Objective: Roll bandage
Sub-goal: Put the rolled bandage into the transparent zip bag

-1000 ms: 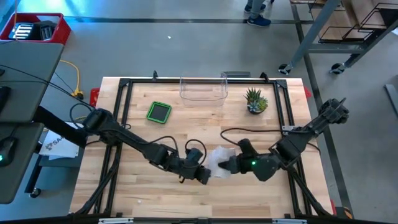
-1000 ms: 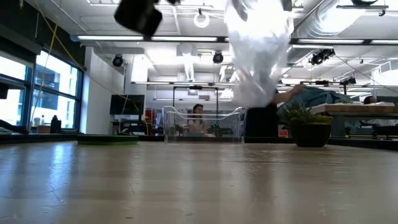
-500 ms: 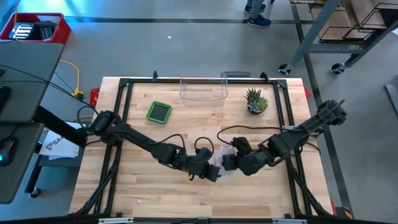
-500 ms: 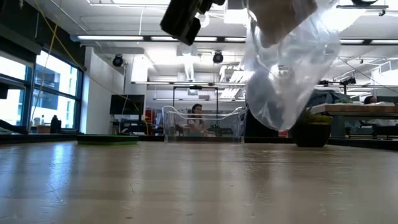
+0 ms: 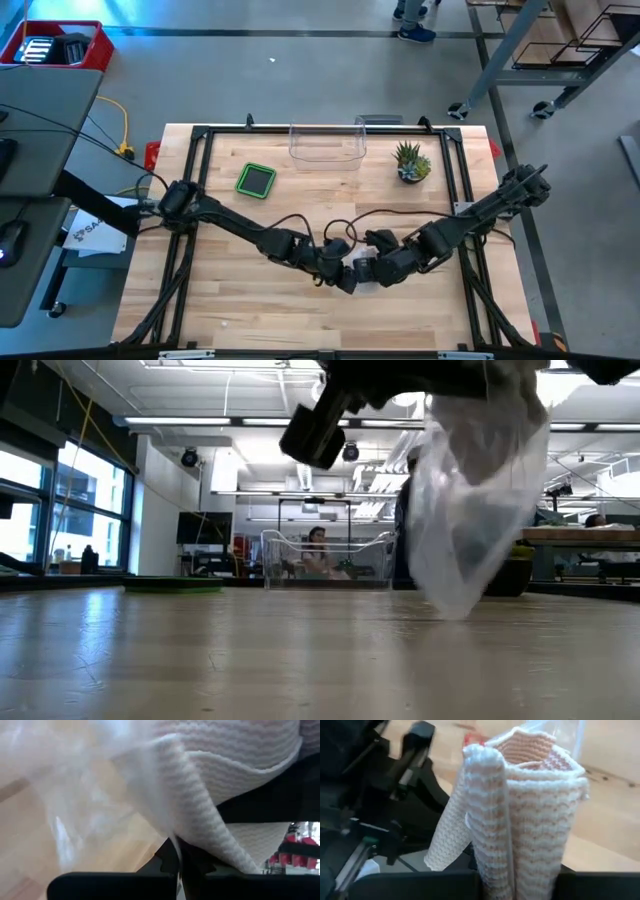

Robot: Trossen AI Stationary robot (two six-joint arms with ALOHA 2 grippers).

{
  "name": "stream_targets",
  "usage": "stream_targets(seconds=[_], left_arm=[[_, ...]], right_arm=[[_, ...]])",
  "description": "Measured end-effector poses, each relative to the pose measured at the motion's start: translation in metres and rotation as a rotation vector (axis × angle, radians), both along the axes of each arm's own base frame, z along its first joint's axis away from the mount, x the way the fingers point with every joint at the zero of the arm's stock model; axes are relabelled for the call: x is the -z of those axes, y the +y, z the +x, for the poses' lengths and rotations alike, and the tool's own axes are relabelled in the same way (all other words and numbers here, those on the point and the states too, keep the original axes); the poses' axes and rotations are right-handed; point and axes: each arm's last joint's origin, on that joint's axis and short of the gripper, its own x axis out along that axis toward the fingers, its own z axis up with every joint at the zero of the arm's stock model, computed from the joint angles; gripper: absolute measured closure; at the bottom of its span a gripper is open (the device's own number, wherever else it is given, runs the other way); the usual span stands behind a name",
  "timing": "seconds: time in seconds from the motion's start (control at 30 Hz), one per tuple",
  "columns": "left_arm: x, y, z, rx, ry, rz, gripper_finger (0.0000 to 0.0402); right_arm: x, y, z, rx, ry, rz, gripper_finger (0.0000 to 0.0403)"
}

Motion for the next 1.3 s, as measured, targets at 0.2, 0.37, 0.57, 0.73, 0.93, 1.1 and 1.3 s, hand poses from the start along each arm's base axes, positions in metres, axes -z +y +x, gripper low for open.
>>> stream_targets(seconds=[0.2, 0.37, 0.57, 0.73, 0.93, 1.1, 1.3], left_arm=[[0.008, -0.008, -0.001, 0.04, 0.024, -0.004, 0.0401], [0.011, -0.009, -0.003, 0.073, 0.051, 0.023, 0.0402], [0.011, -0.02, -0.007, 0.162, 0.021, 0.081, 0.0401], [0.006, -0.025, -0.006, 0.207, -0.063, 0.153, 0.0401], [0.004, -0.011, 0.001, 0.115, -0.08, 0.152, 0.0401], [0.005, -0.004, 0.007, 0.1, -0.133, 0.23, 0.0402], [0.013, -0.005, 0.016, 0.332, -0.279, 0.363, 0.0402]], right_arm=[[0.009, 0.006, 0.003, -0.047, 0.063, 0.057, 0.0367], [0.011, 0.006, 0.002, -0.063, 0.081, 0.058, 0.0367], [-0.002, 0.003, -0.006, -0.051, 0.058, 0.069, 0.0367], [-0.002, -0.003, -0.005, -0.086, 0.072, 0.074, 0.0367], [-0.003, -0.012, 0.003, -0.062, 0.039, 0.057, 0.0367], [0.004, -0.021, 0.008, -0.082, 0.045, 0.087, 0.0367], [0.016, -0.031, 0.007, -0.131, 0.082, 0.112, 0.0367]])
